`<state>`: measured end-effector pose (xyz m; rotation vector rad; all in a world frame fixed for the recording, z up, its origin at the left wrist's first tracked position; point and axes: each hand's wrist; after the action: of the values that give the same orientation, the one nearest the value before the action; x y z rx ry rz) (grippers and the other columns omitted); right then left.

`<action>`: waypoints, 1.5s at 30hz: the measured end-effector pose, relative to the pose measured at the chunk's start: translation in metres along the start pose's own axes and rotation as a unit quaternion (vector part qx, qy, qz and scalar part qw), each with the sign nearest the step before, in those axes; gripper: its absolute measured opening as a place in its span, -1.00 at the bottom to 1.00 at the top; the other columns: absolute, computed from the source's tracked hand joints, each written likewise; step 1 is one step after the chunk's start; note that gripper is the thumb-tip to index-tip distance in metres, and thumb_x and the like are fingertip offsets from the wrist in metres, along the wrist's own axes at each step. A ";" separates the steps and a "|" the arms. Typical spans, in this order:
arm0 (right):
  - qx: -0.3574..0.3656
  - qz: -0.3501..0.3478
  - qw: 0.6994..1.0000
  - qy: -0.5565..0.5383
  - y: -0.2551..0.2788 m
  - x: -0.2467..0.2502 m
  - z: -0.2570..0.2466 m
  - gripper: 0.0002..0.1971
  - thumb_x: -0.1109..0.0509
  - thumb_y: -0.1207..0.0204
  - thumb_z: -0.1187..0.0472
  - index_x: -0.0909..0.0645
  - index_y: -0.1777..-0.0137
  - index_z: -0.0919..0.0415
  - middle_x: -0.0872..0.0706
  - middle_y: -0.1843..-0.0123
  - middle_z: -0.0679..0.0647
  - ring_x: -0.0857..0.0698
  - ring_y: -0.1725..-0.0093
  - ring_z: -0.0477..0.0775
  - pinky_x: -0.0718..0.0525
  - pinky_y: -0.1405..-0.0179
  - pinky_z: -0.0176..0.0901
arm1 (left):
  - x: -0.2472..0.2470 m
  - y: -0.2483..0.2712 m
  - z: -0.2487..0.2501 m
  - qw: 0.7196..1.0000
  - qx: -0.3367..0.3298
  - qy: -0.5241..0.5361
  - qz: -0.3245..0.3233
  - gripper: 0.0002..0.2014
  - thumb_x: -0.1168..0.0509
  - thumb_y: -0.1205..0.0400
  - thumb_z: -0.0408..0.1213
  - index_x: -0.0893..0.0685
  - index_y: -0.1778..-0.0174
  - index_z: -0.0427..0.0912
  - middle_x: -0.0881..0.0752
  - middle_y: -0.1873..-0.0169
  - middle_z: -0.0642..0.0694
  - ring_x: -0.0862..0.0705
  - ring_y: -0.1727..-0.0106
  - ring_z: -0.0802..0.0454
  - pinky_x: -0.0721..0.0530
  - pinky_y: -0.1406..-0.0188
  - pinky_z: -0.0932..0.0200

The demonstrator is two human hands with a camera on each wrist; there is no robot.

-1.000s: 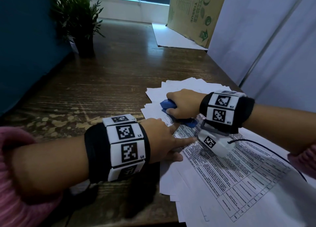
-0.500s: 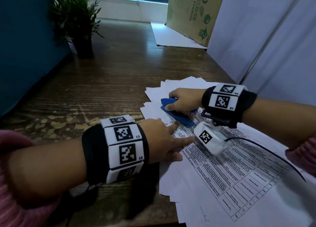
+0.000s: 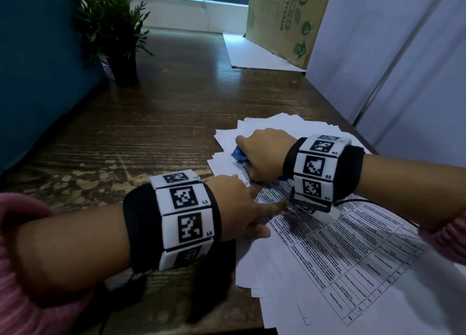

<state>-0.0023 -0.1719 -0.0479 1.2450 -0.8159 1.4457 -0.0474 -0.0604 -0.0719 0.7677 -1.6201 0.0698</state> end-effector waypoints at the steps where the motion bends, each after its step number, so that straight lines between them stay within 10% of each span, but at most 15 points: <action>1: 0.000 -0.001 1.000 -0.003 0.000 0.000 0.001 -0.63 -0.34 -0.50 0.05 -0.43 -0.24 0.18 -0.36 0.33 -0.01 -0.48 0.21 0.08 -0.44 0.26 -0.13 | 0.001 0.000 0.001 1.000 0.000 0.000 -0.002 -0.41 0.15 -0.64 0.26 0.20 -0.58 0.37 -0.13 -0.61 -0.23 -0.51 -0.33 -0.38 -0.63 -0.16 -0.18; 7: 0.043 0.024 0.996 0.071 0.003 -0.002 -0.001 -0.56 -0.37 -0.50 0.02 -0.39 -0.30 0.17 -0.64 0.00 0.13 -0.46 0.22 0.08 -0.42 0.26 -0.11 | 0.002 0.000 0.002 1.000 0.001 -0.005 -0.004 -0.40 0.15 -0.65 0.25 0.23 -0.59 0.35 -0.05 -0.64 -0.20 -0.49 -0.34 -0.37 -0.60 -0.11 -0.16; 22: 0.034 -0.037 0.992 -0.115 0.010 -0.014 0.057 -0.79 -0.25 -0.60 -0.06 -0.38 0.01 0.07 -0.54 0.17 -0.01 -0.52 0.18 0.06 -0.38 0.14 -0.17 | 0.001 0.000 0.002 1.000 0.009 0.004 -0.007 -0.41 0.16 -0.63 0.30 0.28 -0.54 0.44 0.15 -0.67 -0.13 -0.32 -0.48 -0.48 -0.60 -0.20 -0.25; 38: 0.042 -0.044 0.995 -0.078 0.012 -0.007 0.090 -0.64 -0.41 -0.49 -0.10 -0.58 -0.20 0.05 -0.71 0.04 0.03 -0.54 0.13 0.02 -0.41 0.14 -0.22 | -0.001 -0.001 0.002 1.000 0.006 0.001 -0.003 -0.41 0.17 -0.62 0.31 0.27 -0.54 0.45 0.16 -0.66 -0.13 -0.35 -0.46 -0.46 -0.61 -0.18 -0.25; 45: 0.083 -0.068 0.993 -0.047 -0.010 0.014 0.054 -0.38 -0.25 -0.54 -0.22 -0.33 -0.56 -0.02 -0.55 -0.31 0.10 -0.52 -0.31 0.09 -0.41 -0.24 -0.15 | 0.000 0.000 0.001 1.000 0.002 0.003 0.000 -0.40 0.18 -0.60 0.31 0.26 -0.54 0.45 0.15 -0.66 -0.15 -0.35 -0.46 -0.46 -0.61 -0.16 -0.25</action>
<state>0.0227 -0.2161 -0.0232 1.4756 -0.6700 1.3750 -0.0485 -0.0610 -0.0724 0.7699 -1.6144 0.0741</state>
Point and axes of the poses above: each hand's wrist, its own y-axis away from the middle knuckle, its own x-axis out of the back of the hand, z = x × y
